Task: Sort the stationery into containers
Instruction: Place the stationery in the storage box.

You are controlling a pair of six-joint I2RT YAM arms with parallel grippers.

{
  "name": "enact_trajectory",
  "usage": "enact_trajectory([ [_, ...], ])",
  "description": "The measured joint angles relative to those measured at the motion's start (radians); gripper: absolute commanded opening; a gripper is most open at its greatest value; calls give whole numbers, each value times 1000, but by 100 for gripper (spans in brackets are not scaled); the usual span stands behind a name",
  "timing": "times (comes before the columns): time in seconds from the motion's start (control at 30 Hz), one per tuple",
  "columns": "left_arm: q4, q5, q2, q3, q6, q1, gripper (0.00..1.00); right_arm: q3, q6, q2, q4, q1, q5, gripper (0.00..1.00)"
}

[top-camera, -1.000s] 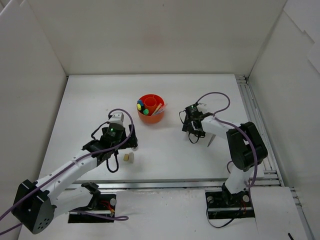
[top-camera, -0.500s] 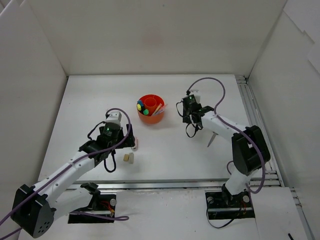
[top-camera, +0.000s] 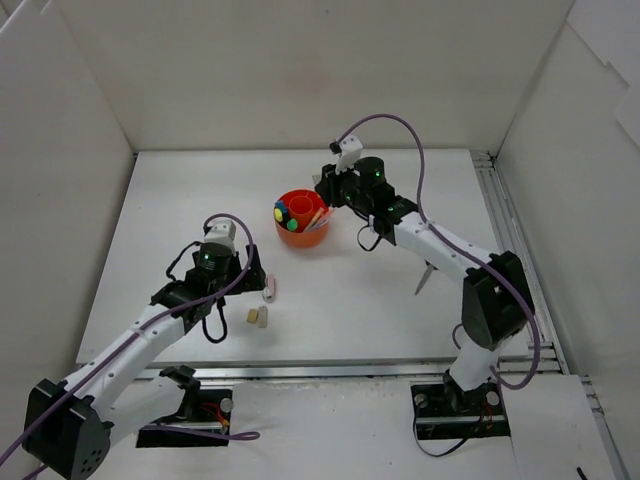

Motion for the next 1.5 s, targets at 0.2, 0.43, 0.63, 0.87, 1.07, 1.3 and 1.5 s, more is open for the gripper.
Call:
enact_trajectory([
  [0.2, -2, 22, -19, -16, -1, 10, 100, 111, -36, 159, 72, 35, -128, 18],
  [0.43, -8, 34, -33, -42, -7, 20, 99, 132, -69, 259, 87, 67, -156, 19],
  [0.63, -20, 36, -63, -63, -14, 22, 99, 132, -89, 297, 101, 73, -120, 20],
  [0.87, -30, 43, -89, -67, -31, 22, 99, 131, -102, 305, 137, 78, -85, 20],
  [1.07, -33, 47, -101, -78, -37, 22, 100, 126, -115, 304, 153, 80, -57, 21],
  [1.3, -33, 47, -105, -79, -43, 21, 100, 126, -124, 304, 168, 85, -44, 25],
  [1.5, -37, 47, -105, -79, -47, 22, 99, 126, -124, 306, 168, 85, -41, 33],
])
